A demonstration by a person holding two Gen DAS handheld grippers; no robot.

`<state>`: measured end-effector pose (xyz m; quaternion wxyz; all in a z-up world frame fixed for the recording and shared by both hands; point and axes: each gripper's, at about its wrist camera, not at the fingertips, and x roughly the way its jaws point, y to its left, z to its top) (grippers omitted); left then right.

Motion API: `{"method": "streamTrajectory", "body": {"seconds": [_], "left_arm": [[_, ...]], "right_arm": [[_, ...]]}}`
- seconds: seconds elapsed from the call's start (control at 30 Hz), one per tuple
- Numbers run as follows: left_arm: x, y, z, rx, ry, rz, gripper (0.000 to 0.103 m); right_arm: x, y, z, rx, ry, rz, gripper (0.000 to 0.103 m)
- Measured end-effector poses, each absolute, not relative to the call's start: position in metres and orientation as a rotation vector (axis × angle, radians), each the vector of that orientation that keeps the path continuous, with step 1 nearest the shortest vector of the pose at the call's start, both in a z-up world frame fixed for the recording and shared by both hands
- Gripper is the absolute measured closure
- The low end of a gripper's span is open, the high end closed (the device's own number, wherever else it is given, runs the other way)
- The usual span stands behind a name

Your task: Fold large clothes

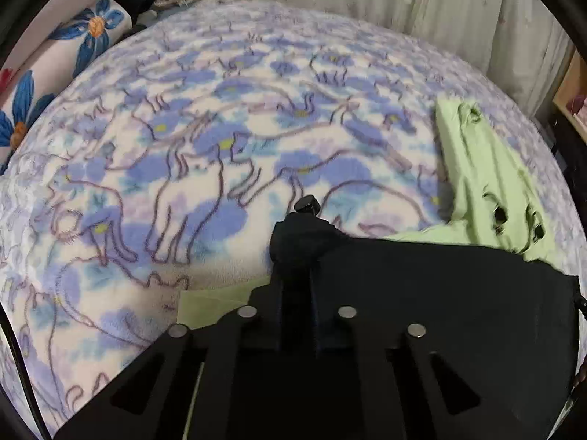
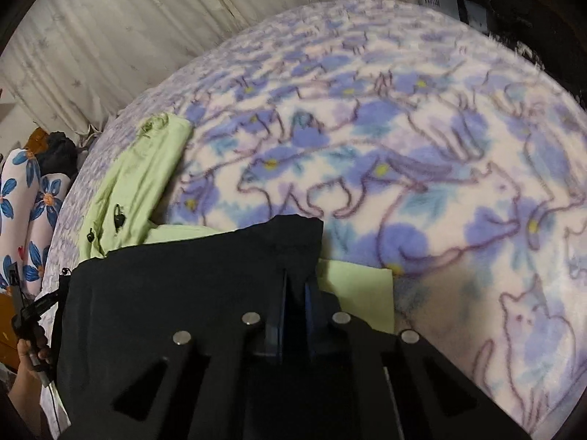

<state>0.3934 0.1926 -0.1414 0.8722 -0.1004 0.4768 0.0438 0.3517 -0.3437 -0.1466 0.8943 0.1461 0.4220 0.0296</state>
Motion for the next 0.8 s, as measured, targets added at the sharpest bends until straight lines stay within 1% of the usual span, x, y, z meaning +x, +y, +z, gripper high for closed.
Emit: {"method": "streamTrajectory", "body": {"seconds": [0.13,0.2,0.27,0.3,0.33,0.37,0.4,0.43,0.47,0.5,0.57,0.6,0.63,0.7,0.8], "left_arm": [[0.389,0.18,-0.116,-0.171,0.916,0.076,0.095],[0.396,0.172,-0.119,-0.12,0.929,0.106,0.095],[0.409,0.163,-0.14,-0.059,1.003,0.159,0.093],[0.413,0.162,-0.151,-0.031,1.036,0.188,0.087],[0.415,0.159,-0.161,-0.006,1.06,0.221,0.08],[0.413,0.157,-0.16,0.004,1.042,0.238,0.08],[0.41,0.156,-0.157,0.02,1.028,0.256,0.073],[0.408,0.155,-0.153,0.038,1.026,0.269,0.062],[0.405,0.154,-0.149,0.045,1.029,0.261,0.055],[0.401,0.153,-0.146,0.048,1.024,0.254,0.046],[0.382,0.153,-0.128,0.057,0.956,0.248,0.045],[0.373,0.152,-0.12,0.06,0.925,0.249,0.045],[0.362,0.151,-0.113,0.049,0.904,0.24,0.045],[0.344,0.146,-0.102,0.006,0.882,0.199,0.045],[0.303,0.123,-0.094,-0.066,0.905,0.083,0.045]], "right_arm": [[0.338,-0.351,-0.124,0.334,0.798,-0.002,0.096],[0.348,-0.347,-0.132,0.313,0.838,-0.044,0.096],[0.362,-0.342,-0.15,0.277,0.91,-0.08,0.095],[0.37,-0.338,-0.163,0.262,0.966,-0.102,0.092],[0.372,-0.336,-0.168,0.257,0.981,-0.115,0.086],[0.371,-0.335,-0.168,0.252,0.975,-0.128,0.086],[0.369,-0.332,-0.163,0.24,0.973,-0.15,0.085],[0.367,-0.33,-0.16,0.23,0.975,-0.163,0.081],[0.363,-0.327,-0.153,0.213,0.97,-0.175,0.078],[0.359,-0.324,-0.148,0.198,0.955,-0.184,0.076],[0.344,-0.315,-0.133,0.172,0.898,-0.183,0.075],[0.335,-0.308,-0.124,0.157,0.87,-0.183,0.072],[0.328,-0.3,-0.119,0.151,0.854,-0.176,0.065],[0.309,-0.28,-0.11,0.165,0.819,-0.111,0.06],[0.285,-0.235,-0.112,0.181,0.85,0.024,0.06]]}}
